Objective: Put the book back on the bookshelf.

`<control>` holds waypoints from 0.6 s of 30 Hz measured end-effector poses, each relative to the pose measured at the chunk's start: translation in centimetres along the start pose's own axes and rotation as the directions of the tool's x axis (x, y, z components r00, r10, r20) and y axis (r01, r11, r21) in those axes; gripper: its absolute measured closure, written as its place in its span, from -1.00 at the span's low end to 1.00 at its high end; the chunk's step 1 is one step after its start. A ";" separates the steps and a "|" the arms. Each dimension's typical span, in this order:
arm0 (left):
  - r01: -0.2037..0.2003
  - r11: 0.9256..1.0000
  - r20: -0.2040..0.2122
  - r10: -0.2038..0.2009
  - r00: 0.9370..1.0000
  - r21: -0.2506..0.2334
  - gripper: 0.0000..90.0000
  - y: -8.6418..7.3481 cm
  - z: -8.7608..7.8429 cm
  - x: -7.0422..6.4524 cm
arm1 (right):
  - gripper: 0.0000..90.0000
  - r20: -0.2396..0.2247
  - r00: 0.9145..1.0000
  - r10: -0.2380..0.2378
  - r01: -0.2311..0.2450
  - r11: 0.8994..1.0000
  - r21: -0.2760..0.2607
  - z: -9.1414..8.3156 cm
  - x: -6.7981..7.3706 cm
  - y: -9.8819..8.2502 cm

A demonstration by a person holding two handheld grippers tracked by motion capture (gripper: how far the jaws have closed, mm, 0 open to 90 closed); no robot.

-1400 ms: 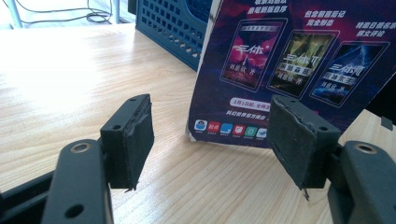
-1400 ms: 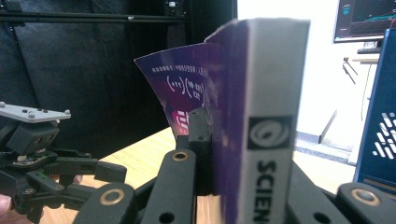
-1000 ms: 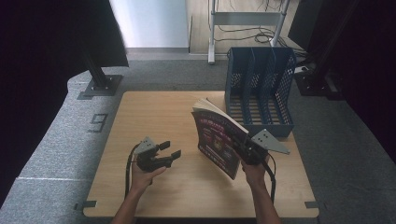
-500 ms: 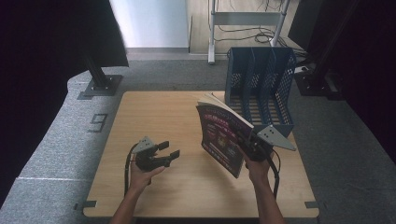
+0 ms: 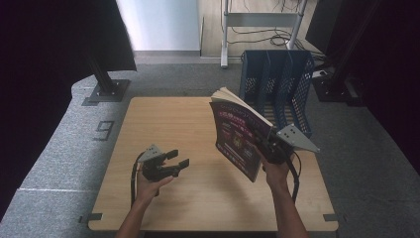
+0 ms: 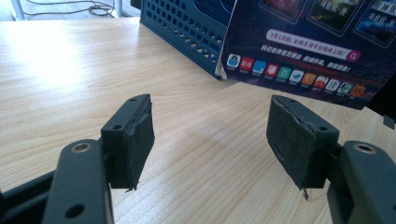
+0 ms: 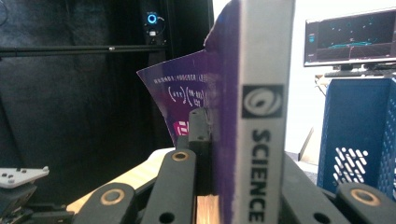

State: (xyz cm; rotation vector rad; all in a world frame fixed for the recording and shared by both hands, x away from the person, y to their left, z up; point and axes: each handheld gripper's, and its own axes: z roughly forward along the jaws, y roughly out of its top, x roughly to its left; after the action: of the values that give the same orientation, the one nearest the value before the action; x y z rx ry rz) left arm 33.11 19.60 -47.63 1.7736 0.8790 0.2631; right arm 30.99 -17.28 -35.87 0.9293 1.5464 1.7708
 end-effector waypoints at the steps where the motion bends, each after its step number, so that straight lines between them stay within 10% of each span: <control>1: 0.000 1.000 0.000 0.000 1.000 -0.001 -0.28 0.0 0.0 0.0 | 0.81 0.001 1.000 -0.002 0.002 1.000 0.000 0.0 0.0 0.2; 18: 0.009 1.000 -0.001 -0.009 1.000 -0.012 -0.28 0.2 -0.5 0.3 | 0.81 0.044 0.999 -0.027 0.028 0.999 -0.020 0.3 -0.4 2.4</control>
State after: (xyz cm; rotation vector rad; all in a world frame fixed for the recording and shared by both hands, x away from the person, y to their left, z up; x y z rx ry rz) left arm 33.10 20.09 -47.34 1.7585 0.8840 0.2628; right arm 31.51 -17.74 -33.53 0.9263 1.5033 1.7331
